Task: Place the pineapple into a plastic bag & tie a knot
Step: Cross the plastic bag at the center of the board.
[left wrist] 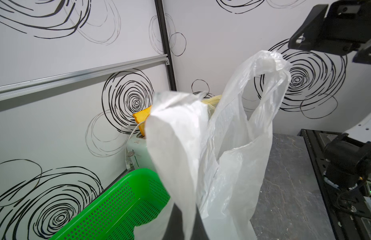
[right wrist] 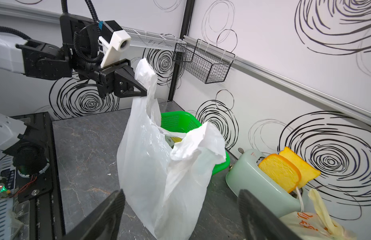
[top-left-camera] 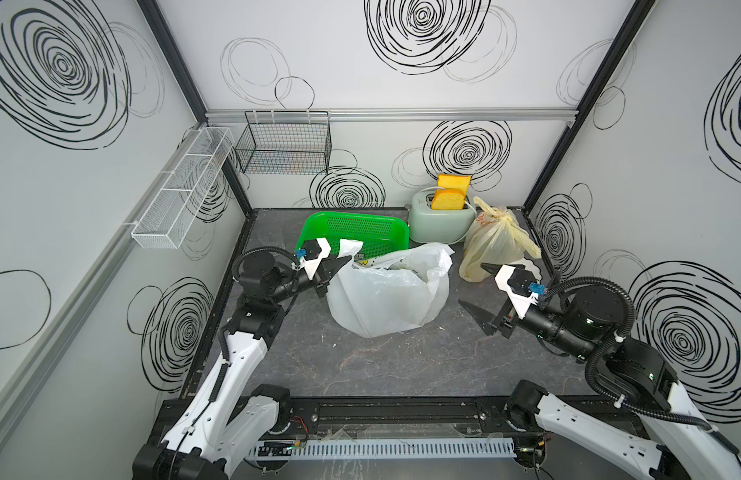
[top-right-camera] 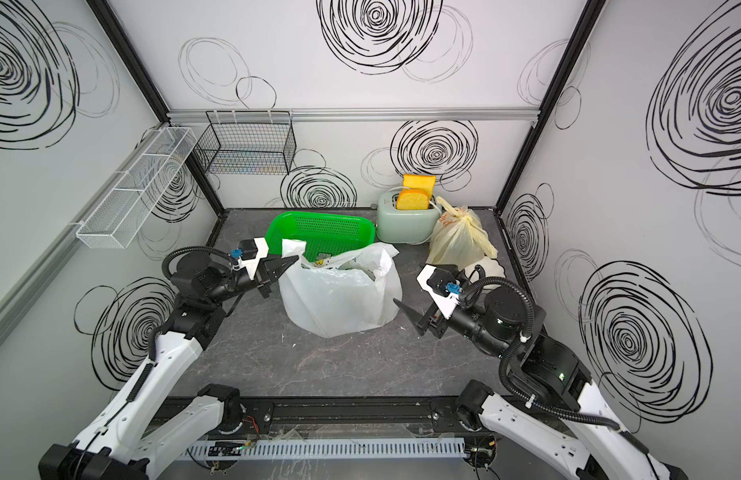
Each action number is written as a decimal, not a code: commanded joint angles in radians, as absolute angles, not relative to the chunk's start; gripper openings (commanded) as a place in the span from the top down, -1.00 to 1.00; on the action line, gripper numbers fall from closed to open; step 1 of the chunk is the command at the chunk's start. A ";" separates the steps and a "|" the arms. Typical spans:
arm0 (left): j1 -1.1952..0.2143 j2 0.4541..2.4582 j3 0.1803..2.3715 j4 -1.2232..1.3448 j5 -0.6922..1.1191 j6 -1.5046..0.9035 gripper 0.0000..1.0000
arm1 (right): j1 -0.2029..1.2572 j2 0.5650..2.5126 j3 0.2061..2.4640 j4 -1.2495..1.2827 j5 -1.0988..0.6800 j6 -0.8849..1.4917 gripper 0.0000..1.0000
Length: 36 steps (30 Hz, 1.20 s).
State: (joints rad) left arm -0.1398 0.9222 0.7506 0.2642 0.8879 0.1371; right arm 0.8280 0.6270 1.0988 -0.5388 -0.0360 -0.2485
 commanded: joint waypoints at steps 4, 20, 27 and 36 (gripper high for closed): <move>-0.157 0.925 0.754 0.344 0.862 0.129 1.00 | 0.816 0.742 1.112 -0.507 0.014 -0.417 -0.96; -0.168 0.928 0.759 0.317 0.871 0.147 1.00 | 0.278 0.930 1.119 -0.343 -0.973 -0.471 -0.98; -0.172 0.937 0.779 0.285 0.881 0.151 1.00 | 0.327 1.020 1.154 -0.313 -1.013 -0.543 -0.97; -0.173 0.945 0.792 0.261 0.886 0.153 1.00 | 0.436 1.129 1.246 -0.354 -0.964 -0.636 -0.86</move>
